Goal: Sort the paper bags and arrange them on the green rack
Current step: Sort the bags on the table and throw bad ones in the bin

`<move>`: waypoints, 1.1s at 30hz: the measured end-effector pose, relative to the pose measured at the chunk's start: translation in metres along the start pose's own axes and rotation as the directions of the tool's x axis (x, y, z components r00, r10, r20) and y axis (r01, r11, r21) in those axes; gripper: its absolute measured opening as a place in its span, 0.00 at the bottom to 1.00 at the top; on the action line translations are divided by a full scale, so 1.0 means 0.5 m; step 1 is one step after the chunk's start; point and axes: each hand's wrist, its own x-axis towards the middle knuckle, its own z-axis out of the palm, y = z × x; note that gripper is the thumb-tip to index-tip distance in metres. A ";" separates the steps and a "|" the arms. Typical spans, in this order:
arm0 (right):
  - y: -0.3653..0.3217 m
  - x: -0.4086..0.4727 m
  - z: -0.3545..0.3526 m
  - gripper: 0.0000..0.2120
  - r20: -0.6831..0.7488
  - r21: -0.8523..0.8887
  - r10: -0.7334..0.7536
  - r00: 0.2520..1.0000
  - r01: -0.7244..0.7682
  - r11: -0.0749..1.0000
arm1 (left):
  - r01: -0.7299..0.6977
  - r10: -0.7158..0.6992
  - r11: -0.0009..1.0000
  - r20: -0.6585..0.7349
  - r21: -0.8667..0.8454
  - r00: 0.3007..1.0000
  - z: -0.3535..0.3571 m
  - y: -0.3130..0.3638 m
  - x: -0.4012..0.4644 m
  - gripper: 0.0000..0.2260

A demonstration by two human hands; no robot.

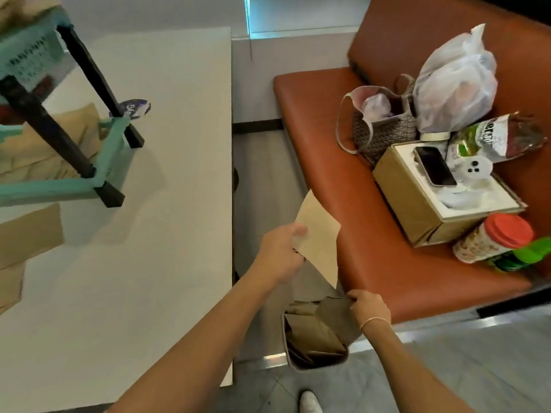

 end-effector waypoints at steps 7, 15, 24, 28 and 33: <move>0.029 0.055 0.094 0.21 0.154 -0.120 -0.078 0.985 0.097 0.988 | 0.078 -0.042 0.977 -0.179 0.200 0.983 0.044 -0.066 0.039 0.10; 0.024 0.094 0.131 0.21 0.226 -0.161 -0.118 0.967 0.157 0.974 | 0.198 -0.111 0.951 -0.334 0.239 0.936 0.054 -0.100 0.045 0.12; -0.057 0.112 0.021 0.32 -0.039 0.315 -0.370 0.928 0.363 0.877 | 0.279 -0.207 0.864 -0.209 0.420 0.956 0.103 -0.102 0.049 0.16; -0.088 0.092 -0.018 0.33 -0.126 0.273 -0.572 0.811 0.582 0.766 | 0.274 -0.249 0.819 -0.117 0.505 0.961 0.130 -0.100 0.054 0.17; -0.085 0.076 0.000 0.15 0.065 -0.053 -0.571 0.819 0.574 0.817 | 0.263 -0.312 0.805 0.002 0.532 0.950 0.148 -0.104 0.057 0.16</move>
